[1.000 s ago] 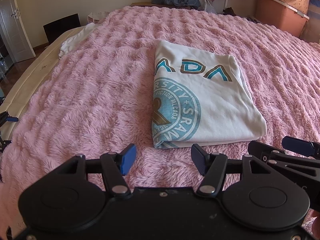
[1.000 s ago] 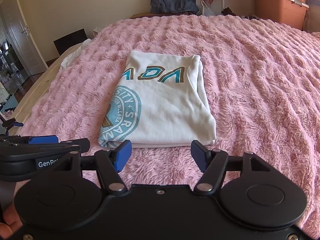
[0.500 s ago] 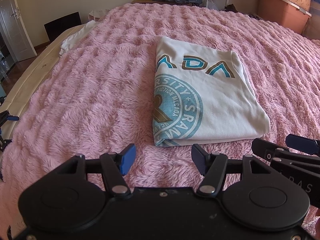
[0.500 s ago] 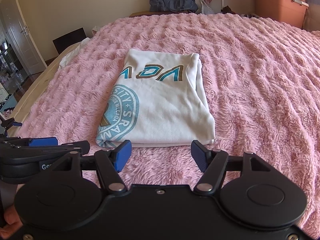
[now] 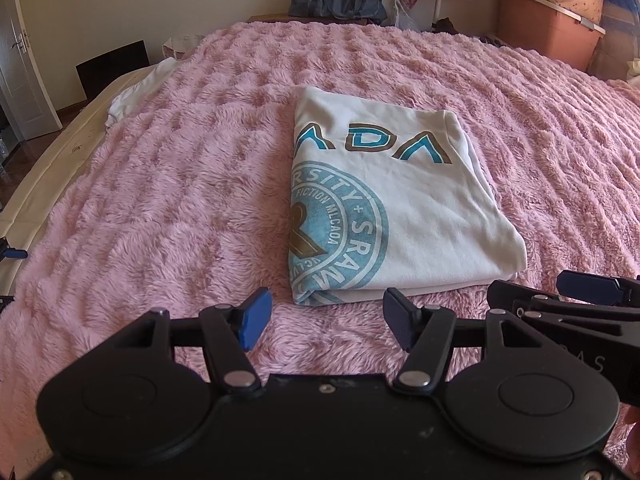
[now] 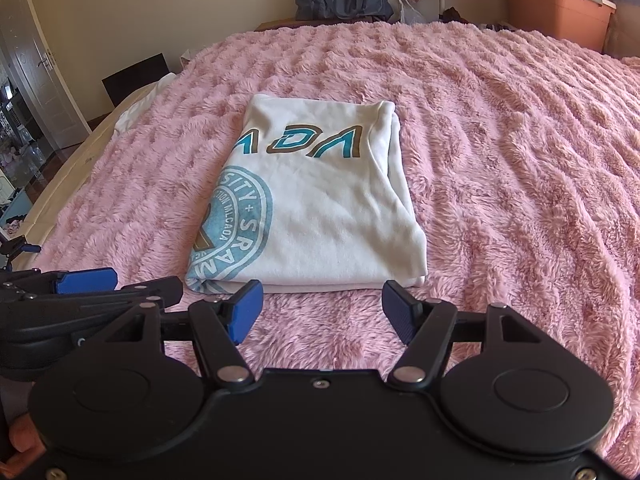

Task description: Fold small clothes

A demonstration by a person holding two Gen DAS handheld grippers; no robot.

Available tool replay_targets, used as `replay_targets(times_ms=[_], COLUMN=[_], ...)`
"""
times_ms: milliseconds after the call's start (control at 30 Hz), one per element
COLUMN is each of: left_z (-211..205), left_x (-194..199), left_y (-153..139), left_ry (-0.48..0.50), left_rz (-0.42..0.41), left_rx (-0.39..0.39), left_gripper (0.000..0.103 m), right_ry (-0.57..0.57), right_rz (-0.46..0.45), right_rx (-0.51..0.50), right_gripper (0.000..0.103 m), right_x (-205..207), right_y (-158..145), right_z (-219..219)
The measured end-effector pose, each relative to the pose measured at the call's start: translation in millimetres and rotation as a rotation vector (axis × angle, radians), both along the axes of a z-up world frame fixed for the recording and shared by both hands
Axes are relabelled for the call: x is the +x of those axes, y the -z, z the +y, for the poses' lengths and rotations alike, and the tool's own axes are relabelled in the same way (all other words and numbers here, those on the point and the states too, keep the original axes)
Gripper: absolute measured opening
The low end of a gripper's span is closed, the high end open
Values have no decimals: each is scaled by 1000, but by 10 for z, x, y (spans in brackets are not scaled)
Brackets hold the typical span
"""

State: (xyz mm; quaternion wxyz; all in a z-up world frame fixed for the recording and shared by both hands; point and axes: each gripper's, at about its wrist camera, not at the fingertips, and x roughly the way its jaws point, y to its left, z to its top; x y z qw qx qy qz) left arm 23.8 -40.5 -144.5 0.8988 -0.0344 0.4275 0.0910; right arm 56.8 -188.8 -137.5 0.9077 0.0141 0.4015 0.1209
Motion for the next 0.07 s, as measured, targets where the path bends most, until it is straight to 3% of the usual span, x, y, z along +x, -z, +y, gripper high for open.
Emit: replay_targets(times_ms=[67], left_z=[7], left_x=[26], left_y=[13], left_ry=[-11], left_rz=[24], left_rx=[-3], left_gripper=[65], right_ry=[1], right_rz=[1], right_rx=[-1], right_gripper=[68], right_x=[5], right_y=[3], right_z=[-4])
